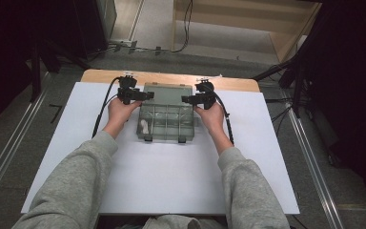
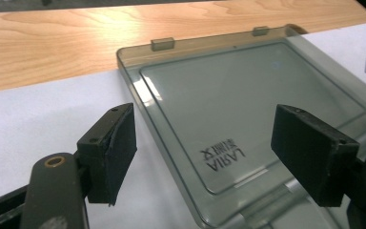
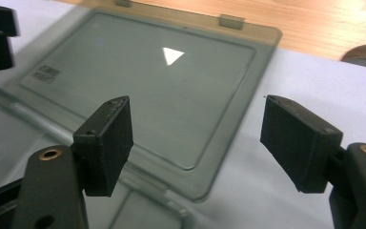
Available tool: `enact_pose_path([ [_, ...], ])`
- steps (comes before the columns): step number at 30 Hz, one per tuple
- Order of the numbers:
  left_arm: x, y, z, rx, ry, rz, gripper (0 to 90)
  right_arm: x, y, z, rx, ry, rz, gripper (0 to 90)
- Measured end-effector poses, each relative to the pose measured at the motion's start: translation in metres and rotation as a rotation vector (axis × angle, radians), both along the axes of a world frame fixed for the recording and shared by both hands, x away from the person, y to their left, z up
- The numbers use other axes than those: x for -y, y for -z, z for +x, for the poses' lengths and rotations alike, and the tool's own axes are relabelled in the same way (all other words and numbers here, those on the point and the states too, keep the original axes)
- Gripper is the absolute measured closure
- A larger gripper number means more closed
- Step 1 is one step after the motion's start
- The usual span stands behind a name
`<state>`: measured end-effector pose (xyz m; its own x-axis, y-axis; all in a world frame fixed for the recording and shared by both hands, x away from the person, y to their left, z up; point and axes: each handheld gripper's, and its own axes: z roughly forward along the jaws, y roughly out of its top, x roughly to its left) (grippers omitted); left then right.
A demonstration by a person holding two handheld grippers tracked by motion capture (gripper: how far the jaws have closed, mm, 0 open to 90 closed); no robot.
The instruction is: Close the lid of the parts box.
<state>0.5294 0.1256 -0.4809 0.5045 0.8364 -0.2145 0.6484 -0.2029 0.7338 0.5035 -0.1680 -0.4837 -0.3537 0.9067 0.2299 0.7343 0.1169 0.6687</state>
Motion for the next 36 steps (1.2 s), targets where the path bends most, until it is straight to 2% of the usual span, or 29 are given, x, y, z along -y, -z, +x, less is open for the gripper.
enact_pose_path([
  [3,0.002,0.003,0.0,0.005,-0.005,0.014,24.3,-0.002,0.003,0.003,0.009,0.027,-0.01,24.7],
  [7,0.005,0.006,0.001,-0.002,-0.003,0.011,24.3,-0.005,0.005,0.004,0.009,0.023,-0.006,24.7],
  [18,0.009,0.013,0.001,-0.02,0.001,0.044,24.2,-0.013,0.015,0.007,-0.032,0.002,-0.046,24.5],
  [22,0.011,0.018,0.002,-0.031,0.012,0.047,24.2,-0.015,0.017,0.008,-0.029,0.004,-0.033,23.5],
  [23,0.012,0.018,0.002,-0.039,0.009,0.031,24.1,-0.015,0.017,0.009,-0.03,0.003,-0.029,23.0],
  [26,0.012,0.019,0.002,-0.034,0.009,0.031,23.0,-0.013,0.018,0.012,-0.059,0.004,-0.001,22.3],
  [36,0.011,0.023,0.006,-0.055,0.015,-0.001,20.1,-0.011,0.023,0.014,-0.071,-0.008,0.047,17.5],
])
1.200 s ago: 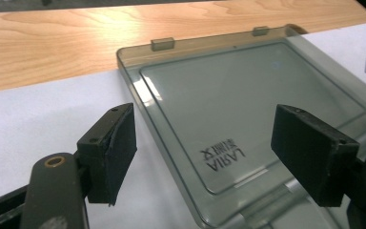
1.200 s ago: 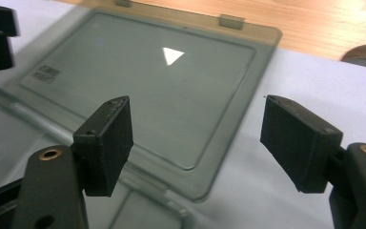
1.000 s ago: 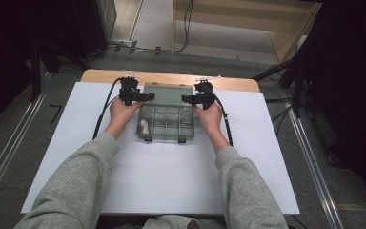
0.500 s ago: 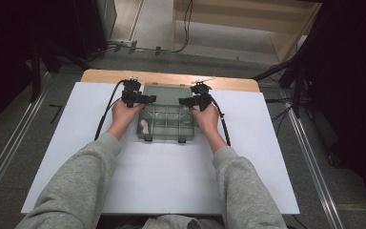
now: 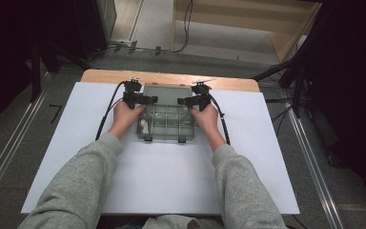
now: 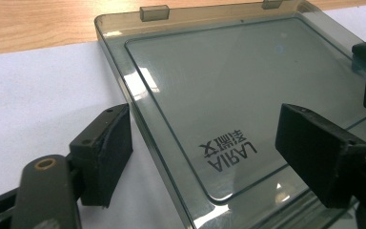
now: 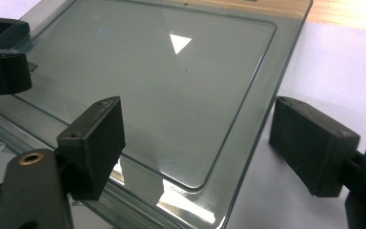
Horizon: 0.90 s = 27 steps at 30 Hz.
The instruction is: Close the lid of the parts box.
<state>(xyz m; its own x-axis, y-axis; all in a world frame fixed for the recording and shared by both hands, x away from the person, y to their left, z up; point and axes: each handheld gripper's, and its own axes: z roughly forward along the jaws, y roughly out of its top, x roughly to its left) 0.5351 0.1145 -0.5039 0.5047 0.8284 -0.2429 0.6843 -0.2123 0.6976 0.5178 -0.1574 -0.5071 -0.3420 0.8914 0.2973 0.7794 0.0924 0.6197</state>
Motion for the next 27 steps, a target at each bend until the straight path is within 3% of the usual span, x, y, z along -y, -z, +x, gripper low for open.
enact_pose_path([
  [6,0.0032,0.0009,0.0003,0.001,-0.002,0.005,15.5,0.0011,0.0006,0.0001,0.002,-0.015,0.002,16.9],
  [27,0.0051,0.0034,-0.002,0.018,-0.032,-0.01,15.6,0.0005,-0.0066,-0.0006,-0.093,-0.011,0.006,21.4],
])
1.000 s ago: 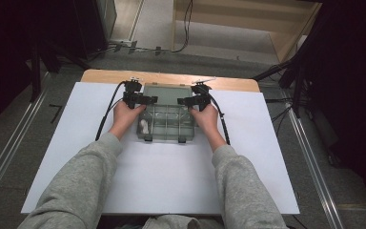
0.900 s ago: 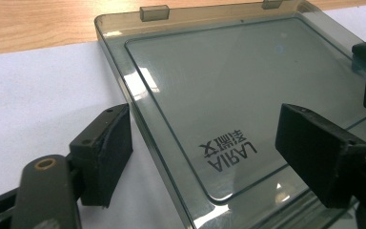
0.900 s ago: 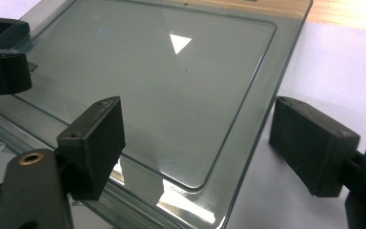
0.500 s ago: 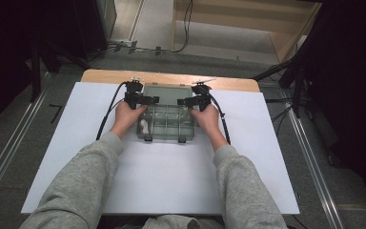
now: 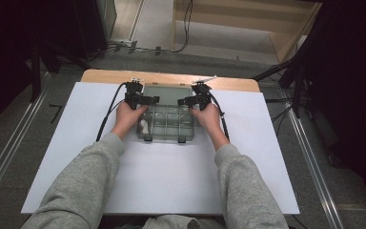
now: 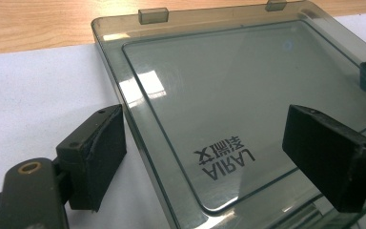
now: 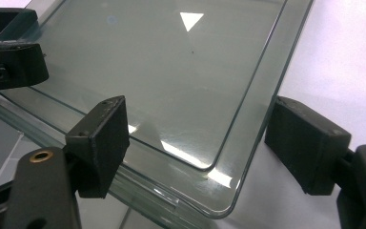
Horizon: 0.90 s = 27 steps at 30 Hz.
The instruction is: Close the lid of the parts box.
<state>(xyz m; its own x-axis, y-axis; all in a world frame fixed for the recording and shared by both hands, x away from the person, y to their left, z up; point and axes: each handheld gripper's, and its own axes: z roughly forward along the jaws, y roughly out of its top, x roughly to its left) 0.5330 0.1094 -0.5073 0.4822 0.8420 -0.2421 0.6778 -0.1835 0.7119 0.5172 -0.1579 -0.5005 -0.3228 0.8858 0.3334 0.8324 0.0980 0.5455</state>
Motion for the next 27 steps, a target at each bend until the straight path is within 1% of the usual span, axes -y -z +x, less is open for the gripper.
enact_pose_path([
  [5,-0.0003,-0.0003,0.0001,-0.002,0.001,-0.002,15.6,-0.0005,0.0001,-0.0007,0.001,0.007,0.003,21.4],
  [11,-0.0007,-0.001,0.0004,-0.007,0.004,0.002,15.7,-0.0004,0.0015,-0.0023,0.025,0.009,0.004,21.5],
  [16,-0.0017,-0.0019,0.0009,-0.02,-0.004,-0.013,16.6,-0.0017,0.0015,-0.0052,0.055,0.014,-0.006,21.5],
  [18,-0.0027,-0.0027,0.0011,-0.034,0.003,-0.036,18.9,-0.0021,0.0008,-0.0056,0.065,0.007,-0.018,21.5],
  [21,-0.0034,-0.003,0.0011,-0.037,0.009,-0.039,19.5,-0.0041,-0.0009,-0.0066,0.082,0.004,-0.041,21.5],
  [25,-0.0044,-0.0034,0.0015,-0.038,0.008,-0.044,20.8,-0.0036,-0.0007,-0.006,0.076,0.001,-0.034,21.5],
  [27,-0.0067,-0.0044,0.002,-0.042,0.006,-0.053,23.6,-0.0043,-0.002,-0.0059,0.077,-0.001,-0.045,21.6],
])
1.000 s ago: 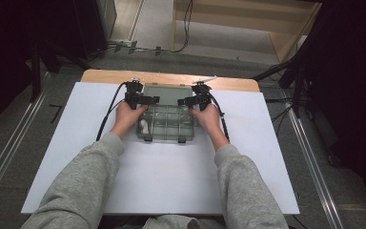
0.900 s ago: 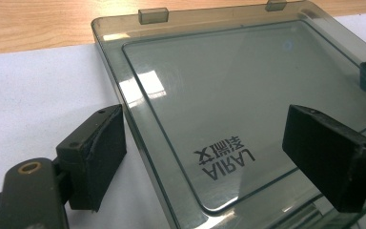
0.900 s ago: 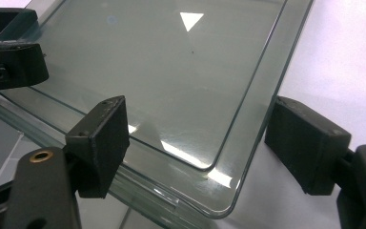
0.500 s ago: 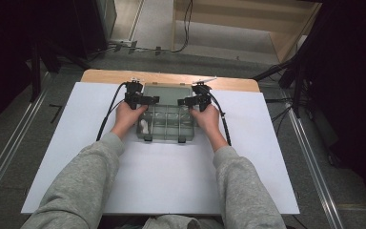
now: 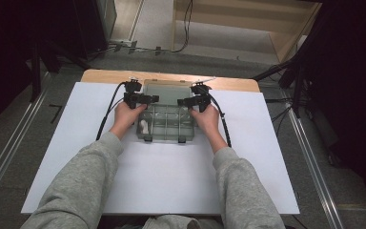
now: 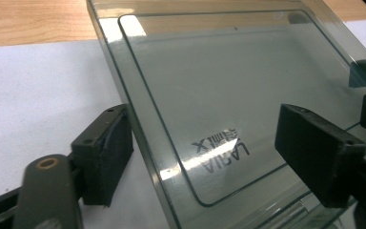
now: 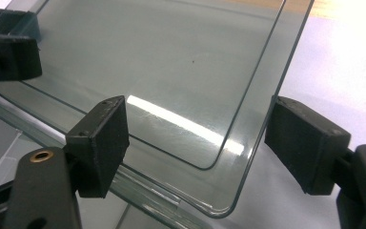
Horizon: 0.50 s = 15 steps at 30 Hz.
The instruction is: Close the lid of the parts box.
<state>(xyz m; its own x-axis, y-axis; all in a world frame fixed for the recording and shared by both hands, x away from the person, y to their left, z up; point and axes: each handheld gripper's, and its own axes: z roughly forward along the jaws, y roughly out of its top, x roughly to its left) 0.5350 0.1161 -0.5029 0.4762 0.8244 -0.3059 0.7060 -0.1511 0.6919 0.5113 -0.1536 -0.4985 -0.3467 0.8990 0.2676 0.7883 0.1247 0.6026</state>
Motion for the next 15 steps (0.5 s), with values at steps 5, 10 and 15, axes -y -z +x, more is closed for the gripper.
enact_pose_path([
  [5,-0.002,-0.005,-0.001,0.027,0.0,0.012,29.9,0.002,-0.004,0.0,0.002,-0.002,-0.006,26.5],
  [10,-0.004,-0.011,-0.003,0.052,-0.003,0.018,35.3,0.007,-0.01,-0.001,0.015,0.001,0.007,31.4],
  [15,-0.008,-0.02,-0.005,0.071,0.004,0.006,40.9,0.009,-0.017,-0.003,0.037,0.005,0.013,34.8],
])
